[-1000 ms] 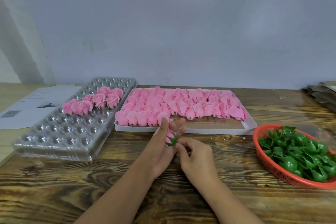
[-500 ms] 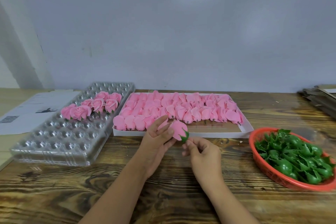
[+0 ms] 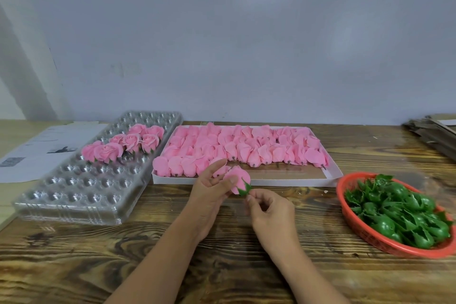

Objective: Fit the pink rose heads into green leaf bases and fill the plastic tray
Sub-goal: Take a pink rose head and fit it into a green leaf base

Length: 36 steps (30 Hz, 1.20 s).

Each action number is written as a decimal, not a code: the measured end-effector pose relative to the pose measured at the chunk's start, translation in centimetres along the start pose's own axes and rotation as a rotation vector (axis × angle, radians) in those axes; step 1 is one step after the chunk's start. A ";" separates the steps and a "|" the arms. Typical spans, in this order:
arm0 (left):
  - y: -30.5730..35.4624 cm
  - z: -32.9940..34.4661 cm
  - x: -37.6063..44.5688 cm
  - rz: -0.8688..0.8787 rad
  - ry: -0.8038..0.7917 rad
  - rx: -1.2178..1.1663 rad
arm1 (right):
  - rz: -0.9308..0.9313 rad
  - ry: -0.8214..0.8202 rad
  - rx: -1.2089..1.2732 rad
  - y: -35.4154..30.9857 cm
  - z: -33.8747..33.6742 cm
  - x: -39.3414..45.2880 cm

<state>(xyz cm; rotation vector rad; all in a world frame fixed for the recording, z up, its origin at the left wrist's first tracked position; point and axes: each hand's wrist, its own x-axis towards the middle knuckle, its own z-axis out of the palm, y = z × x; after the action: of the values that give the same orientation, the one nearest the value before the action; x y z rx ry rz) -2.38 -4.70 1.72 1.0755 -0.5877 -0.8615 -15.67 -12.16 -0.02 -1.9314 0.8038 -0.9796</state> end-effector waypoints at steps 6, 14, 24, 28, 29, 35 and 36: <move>-0.1 0.0 -0.1 -0.014 -0.002 -0.036 | -0.087 0.009 0.005 0.0 0.0 -0.2; -0.2 -0.1 0.0 -0.033 -0.002 -0.091 | -0.121 0.024 -0.047 0.3 0.0 -0.1; -0.1 1.0 -1.0 0.021 -0.251 0.167 | 0.261 -0.261 0.530 -2.0 -0.8 -0.1; 0.1 1.2 -1.3 0.000 -0.259 0.225 | 0.283 -0.370 0.571 -2.3 -0.8 -0.4; 0.1 1.2 -1.3 0.005 -0.258 0.229 | 0.287 -0.397 0.563 -2.3 -0.8 -0.4; 0.8 1.0 -1.6 -0.040 -0.254 0.206 | 0.321 -0.549 0.527 -2.2 -1.3 0.0; 0.9 1.0 -1.7 -0.052 -0.256 0.191 | 0.318 -0.558 0.521 -2.1 -1.2 0.0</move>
<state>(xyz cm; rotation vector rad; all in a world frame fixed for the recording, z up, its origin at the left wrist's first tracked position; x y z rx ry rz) -3.81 -3.63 2.94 1.1643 -0.8734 -1.0122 -16.38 -11.61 2.26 -1.4516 0.4479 -0.3686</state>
